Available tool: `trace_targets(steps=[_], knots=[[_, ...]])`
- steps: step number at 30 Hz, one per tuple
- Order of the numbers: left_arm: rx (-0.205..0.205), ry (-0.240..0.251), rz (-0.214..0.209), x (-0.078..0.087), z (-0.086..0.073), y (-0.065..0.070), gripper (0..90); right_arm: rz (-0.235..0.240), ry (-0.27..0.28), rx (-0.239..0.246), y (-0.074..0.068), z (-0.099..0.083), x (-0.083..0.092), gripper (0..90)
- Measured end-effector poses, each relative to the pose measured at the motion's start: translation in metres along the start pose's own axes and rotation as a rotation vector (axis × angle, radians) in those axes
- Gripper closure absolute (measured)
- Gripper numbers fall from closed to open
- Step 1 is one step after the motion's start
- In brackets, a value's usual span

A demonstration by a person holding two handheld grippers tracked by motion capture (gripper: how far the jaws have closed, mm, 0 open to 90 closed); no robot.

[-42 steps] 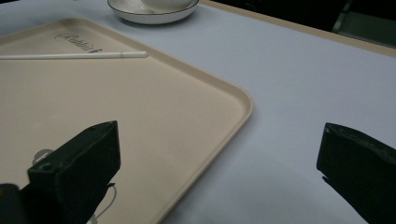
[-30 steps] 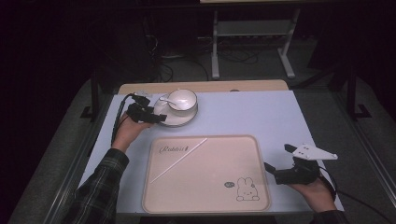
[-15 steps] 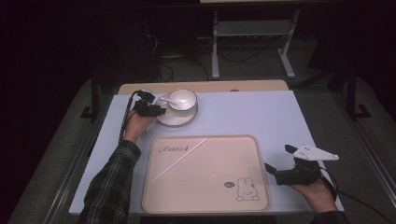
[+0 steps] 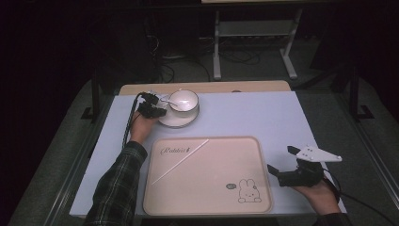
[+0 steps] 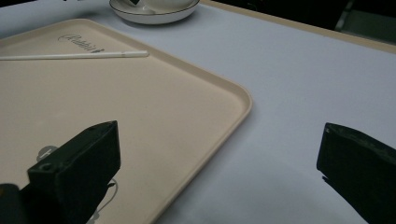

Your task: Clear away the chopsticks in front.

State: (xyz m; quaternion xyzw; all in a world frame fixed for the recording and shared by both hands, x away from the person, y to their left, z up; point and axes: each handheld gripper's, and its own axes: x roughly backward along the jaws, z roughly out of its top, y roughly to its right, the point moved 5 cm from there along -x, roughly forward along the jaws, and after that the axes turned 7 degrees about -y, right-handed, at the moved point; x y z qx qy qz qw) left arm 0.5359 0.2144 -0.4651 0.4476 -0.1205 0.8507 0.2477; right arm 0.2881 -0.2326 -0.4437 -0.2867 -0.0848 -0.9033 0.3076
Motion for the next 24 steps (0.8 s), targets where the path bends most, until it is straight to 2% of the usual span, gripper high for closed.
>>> trace_targets(steps=[2,5,10,12,17,24], knots=[[0.004,0.001,0.005,0.003,0.0,-0.001,84.3,-0.001,0.002,0.001,0.0,0.0,0.0,0.0],[0.032,-0.001,0.001,0.01,0.0,-0.005,84.5,-0.003,0.002,0.001,0.001,0.0,0.001,0.0],[0.056,-0.018,0.011,0.028,-0.005,-0.013,84.5,-0.003,0.003,0.001,0.0,0.0,0.001,0.0],[0.061,-0.013,-0.001,0.037,-0.008,-0.014,84.5,-0.003,0.002,0.002,0.0,0.0,0.0,0.0],[0.093,-0.026,0.01,0.054,-0.023,-0.019,84.6,-0.004,0.003,0.002,0.0,0.001,0.0,0.0],[0.119,-0.023,-0.016,0.076,-0.051,-0.015,84.6,-0.004,0.002,0.004,-0.001,0.001,0.001,0.0]])
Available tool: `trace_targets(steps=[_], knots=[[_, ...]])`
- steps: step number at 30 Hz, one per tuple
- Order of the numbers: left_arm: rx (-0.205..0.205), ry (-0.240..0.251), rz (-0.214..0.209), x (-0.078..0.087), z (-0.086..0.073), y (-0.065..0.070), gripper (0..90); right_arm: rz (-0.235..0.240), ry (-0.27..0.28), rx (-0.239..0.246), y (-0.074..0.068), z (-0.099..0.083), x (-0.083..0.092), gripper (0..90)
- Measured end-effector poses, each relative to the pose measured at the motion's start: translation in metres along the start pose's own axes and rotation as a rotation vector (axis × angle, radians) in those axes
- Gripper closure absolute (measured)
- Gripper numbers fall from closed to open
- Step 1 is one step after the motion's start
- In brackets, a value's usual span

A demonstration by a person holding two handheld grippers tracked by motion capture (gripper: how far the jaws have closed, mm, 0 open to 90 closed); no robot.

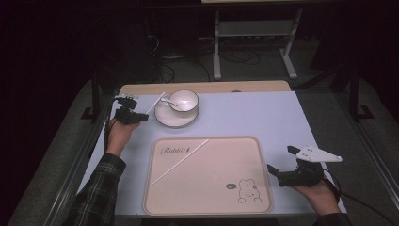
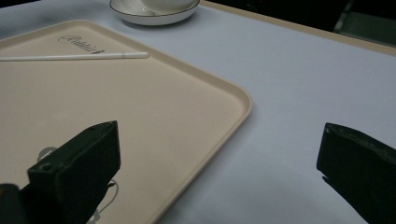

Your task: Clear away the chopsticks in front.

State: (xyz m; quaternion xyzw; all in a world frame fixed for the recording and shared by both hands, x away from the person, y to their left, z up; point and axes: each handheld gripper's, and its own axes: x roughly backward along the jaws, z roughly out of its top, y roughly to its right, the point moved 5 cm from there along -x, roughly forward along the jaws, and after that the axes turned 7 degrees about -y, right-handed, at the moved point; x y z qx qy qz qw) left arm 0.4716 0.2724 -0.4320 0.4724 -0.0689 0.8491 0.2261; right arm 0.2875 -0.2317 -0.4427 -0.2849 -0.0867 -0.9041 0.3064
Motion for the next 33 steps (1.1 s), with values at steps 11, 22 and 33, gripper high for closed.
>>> trace_targets(steps=[11,22,33], knots=[[-0.007,-0.022,-0.015,0.019,-0.052,0.019,84.6,0.0,0.002,0.001,-0.001,0.0,0.0,0.0],[-0.047,0.02,-0.104,0.046,-0.086,0.062,84.6,-0.001,0.001,0.005,-0.002,0.0,0.0,0.0],[-0.167,-0.006,-0.239,0.034,-0.098,0.133,84.6,-0.002,-0.004,0.015,-0.004,0.001,-0.002,0.0]])
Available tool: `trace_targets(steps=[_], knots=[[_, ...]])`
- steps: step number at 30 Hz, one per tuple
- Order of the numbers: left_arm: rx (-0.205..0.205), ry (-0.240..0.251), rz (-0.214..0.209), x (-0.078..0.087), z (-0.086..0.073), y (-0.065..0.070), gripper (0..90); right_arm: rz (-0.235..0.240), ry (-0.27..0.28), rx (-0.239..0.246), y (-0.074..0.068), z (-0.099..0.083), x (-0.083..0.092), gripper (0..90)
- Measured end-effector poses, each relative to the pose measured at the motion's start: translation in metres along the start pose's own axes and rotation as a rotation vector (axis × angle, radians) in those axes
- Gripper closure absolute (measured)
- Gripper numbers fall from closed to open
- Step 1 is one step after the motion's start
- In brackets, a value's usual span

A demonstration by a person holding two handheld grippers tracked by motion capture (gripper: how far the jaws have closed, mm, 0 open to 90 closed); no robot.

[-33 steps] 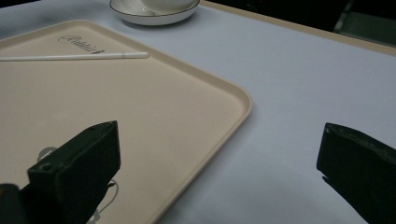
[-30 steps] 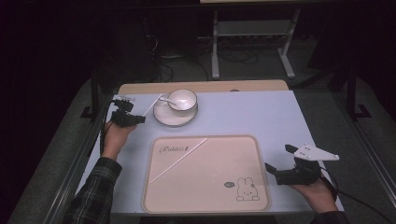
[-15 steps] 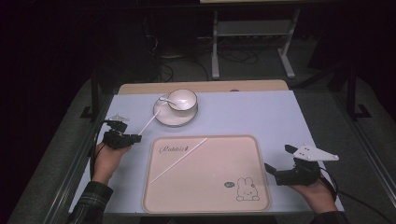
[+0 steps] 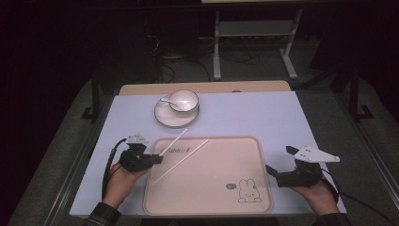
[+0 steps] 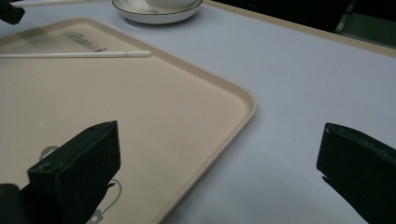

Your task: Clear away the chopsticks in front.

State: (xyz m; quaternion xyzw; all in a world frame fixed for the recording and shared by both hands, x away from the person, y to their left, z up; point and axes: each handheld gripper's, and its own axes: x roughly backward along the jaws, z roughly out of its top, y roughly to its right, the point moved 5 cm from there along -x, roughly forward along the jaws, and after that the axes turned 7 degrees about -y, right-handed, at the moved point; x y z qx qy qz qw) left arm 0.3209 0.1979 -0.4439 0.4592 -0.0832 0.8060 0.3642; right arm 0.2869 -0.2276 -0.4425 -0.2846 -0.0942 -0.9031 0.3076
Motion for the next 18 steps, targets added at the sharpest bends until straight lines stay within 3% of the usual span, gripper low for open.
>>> trace_targets(steps=[3,7,12,18], knots=[[-0.043,-0.025,-0.015,-0.015,0.004,0.014,84.5,0.0,-0.001,-0.001,0.0,0.0,-0.001,0.0],[-0.071,-0.059,-0.026,-0.033,0.007,0.023,84.5,0.0,-0.002,0.0,0.0,0.0,-0.001,0.0],[-0.088,-0.09,-0.019,-0.047,0.007,0.027,84.4,-0.001,-0.002,-0.001,0.0,0.0,-0.001,0.0],[-0.098,-0.081,0.003,-0.051,0.008,0.027,84.0,0.0,-0.003,0.001,0.0,0.0,-0.001,0.0]])
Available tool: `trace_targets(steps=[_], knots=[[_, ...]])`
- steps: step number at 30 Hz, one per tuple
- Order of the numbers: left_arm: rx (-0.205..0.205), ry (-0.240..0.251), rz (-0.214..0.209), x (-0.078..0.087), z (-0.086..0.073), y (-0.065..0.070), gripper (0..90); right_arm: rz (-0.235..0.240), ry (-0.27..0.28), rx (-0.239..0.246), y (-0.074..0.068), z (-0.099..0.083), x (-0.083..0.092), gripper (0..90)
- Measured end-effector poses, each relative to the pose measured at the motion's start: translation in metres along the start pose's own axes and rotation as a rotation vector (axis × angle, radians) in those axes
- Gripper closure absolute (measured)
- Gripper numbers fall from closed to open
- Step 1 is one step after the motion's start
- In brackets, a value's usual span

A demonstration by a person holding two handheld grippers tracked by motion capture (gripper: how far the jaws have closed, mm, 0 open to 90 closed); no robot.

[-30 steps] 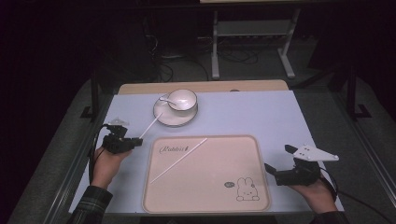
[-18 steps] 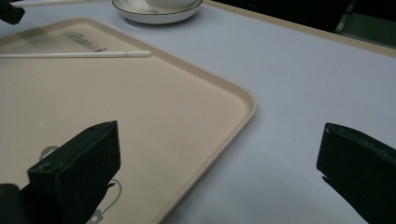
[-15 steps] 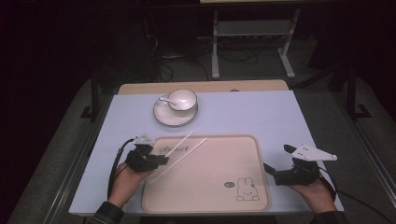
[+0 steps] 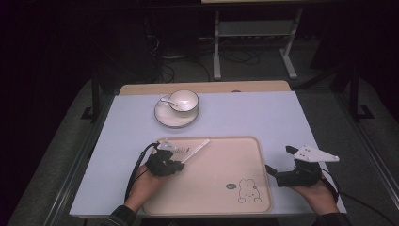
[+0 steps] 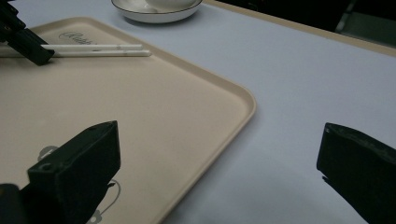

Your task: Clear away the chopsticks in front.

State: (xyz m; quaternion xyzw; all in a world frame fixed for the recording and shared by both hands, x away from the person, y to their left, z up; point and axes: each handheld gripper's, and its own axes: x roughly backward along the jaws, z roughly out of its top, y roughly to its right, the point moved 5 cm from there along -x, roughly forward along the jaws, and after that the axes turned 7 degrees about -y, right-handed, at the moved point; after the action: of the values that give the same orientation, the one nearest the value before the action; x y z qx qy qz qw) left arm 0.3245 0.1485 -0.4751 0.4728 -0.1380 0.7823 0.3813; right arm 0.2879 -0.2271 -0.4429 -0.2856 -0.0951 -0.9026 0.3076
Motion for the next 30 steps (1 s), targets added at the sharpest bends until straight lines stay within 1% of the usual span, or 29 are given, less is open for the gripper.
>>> trace_targets(steps=[6,12,15,17,18,21,23,25,28,30], knots=[[-0.013,0.003,0.015,0.0,0.001,0.002,81.7,-0.001,0.001,-0.003,0.0,0.0,0.0,0.0],[-0.016,0.001,0.015,0.0,0.001,0.002,81.9,0.0,0.001,0.001,0.0,0.0,0.0,0.0],[-0.011,0.022,0.003,0.004,0.006,0.004,81.4,0.002,0.0,-0.003,0.0,-0.001,0.0,0.0],[-0.011,0.04,-0.019,0.005,0.013,0.005,81.3,0.003,0.003,-0.006,0.001,-0.001,0.0,0.0],[-0.018,0.044,-0.028,0.003,0.017,0.006,81.4,0.004,0.004,-0.008,0.001,-0.001,0.0,0.0],[-0.058,0.047,-0.05,-0.004,0.033,0.011,84.6,0.006,0.002,-0.004,0.001,-0.001,-0.001,0.0],[-0.083,0.048,-0.059,-0.012,0.045,0.014,88.8,0.006,0.002,0.0,0.001,-0.001,-0.001,0.0],[-0.111,0.041,-0.071,-0.021,0.057,0.017,89.6,0.006,0.001,0.001,0.001,-0.001,-0.001,0.0],[-0.124,0.043,-0.091,-0.036,0.073,0.019,89.7,0.002,0.0,-0.002,0.001,0.0,-0.001,0.0],[-0.138,0.029,-0.087,-0.047,0.081,0.02,89.6,0.002,0.0,0.002,0.001,0.0,-0.001,0.0]])
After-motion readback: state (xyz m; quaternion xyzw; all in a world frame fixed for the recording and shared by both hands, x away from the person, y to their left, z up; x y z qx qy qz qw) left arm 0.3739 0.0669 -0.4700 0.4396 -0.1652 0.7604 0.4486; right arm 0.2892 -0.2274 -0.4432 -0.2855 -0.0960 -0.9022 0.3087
